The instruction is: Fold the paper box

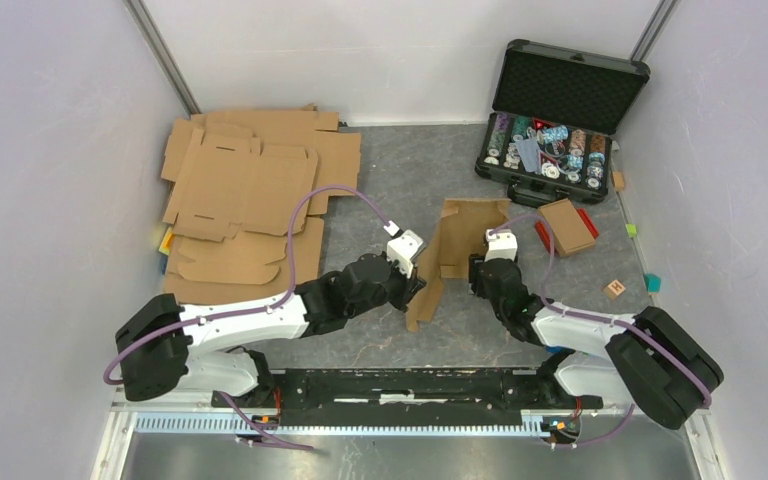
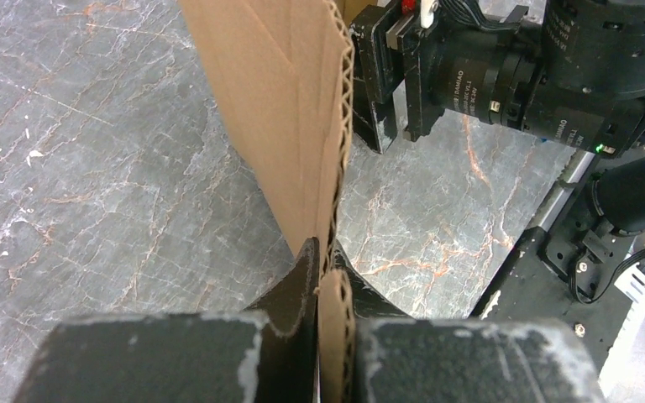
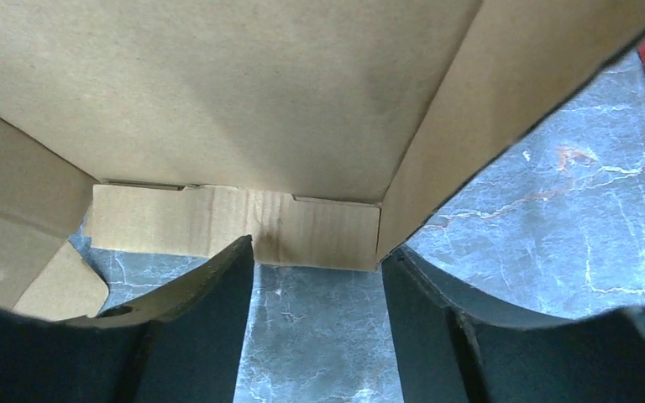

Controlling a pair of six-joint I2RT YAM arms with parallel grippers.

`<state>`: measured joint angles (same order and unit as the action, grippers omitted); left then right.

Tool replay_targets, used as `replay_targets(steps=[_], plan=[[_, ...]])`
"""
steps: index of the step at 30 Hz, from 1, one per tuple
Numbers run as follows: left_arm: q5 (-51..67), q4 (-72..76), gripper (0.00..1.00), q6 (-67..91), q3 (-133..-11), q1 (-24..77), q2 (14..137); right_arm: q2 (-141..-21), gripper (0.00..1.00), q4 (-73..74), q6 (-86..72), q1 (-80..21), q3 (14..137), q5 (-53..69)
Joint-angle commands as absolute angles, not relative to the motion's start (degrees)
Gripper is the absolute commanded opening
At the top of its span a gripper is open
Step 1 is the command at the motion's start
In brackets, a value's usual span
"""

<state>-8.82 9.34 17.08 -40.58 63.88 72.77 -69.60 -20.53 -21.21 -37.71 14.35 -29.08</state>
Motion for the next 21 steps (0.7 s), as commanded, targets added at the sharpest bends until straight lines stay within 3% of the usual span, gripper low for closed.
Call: replay_targets(steps=[1,6,21], plan=[[-6.84,7.67,0.03,18.81,-41.40,64.80,71.59,-68.99,0.64,-26.57,-21.58,-37.27,14.76,-25.00],[-6.05,7.65,0.02,18.72,-41.45,64.79,71.55,-70.03,0.81,-26.56,-23.44,-36.96,15.54,-25.38],[-4.29,8.79,0.02,19.07,-41.23,64.86,72.42,-78.05,0.83,-26.66,-27.26,-36.73,17.07,-29.81]])
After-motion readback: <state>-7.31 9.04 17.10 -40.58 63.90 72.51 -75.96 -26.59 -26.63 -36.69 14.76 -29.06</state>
